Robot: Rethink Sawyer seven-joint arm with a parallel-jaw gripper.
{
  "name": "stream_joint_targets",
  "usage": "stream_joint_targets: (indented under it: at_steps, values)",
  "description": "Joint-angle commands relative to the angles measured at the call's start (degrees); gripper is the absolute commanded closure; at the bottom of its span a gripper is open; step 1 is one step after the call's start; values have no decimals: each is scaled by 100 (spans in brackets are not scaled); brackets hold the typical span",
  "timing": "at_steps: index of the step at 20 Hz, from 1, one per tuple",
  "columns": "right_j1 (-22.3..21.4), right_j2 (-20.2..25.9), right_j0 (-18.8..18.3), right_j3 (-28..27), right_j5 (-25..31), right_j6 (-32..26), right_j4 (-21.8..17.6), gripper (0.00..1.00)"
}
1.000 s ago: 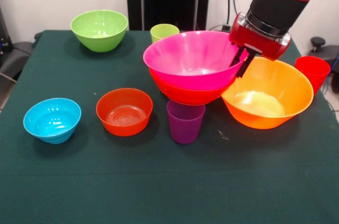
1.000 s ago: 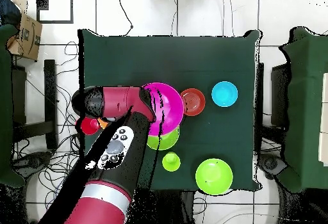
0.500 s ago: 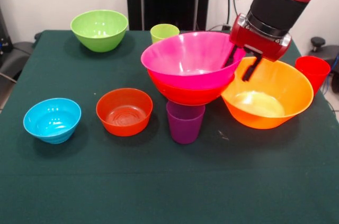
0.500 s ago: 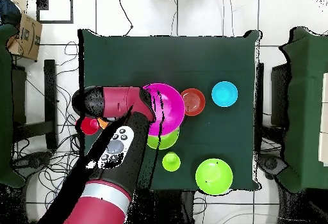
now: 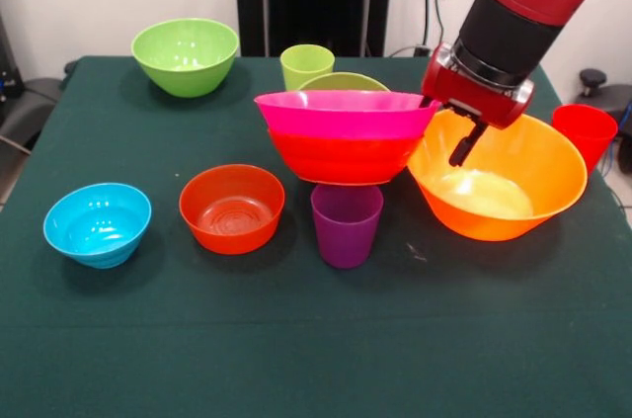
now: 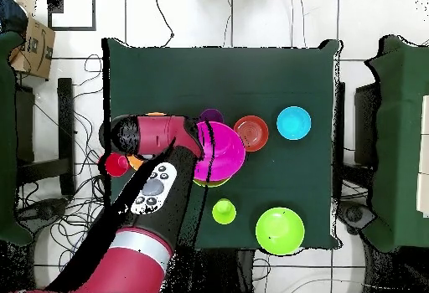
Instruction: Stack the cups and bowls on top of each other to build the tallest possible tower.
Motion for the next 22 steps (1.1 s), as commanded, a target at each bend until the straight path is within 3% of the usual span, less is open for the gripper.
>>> stream_joint_targets:
  at_steps: [1,22]
  values:
    - [195,502,-40,-248,-341,866,93,0]
    - [-143,641,-151,-80,-73,598,112,0]
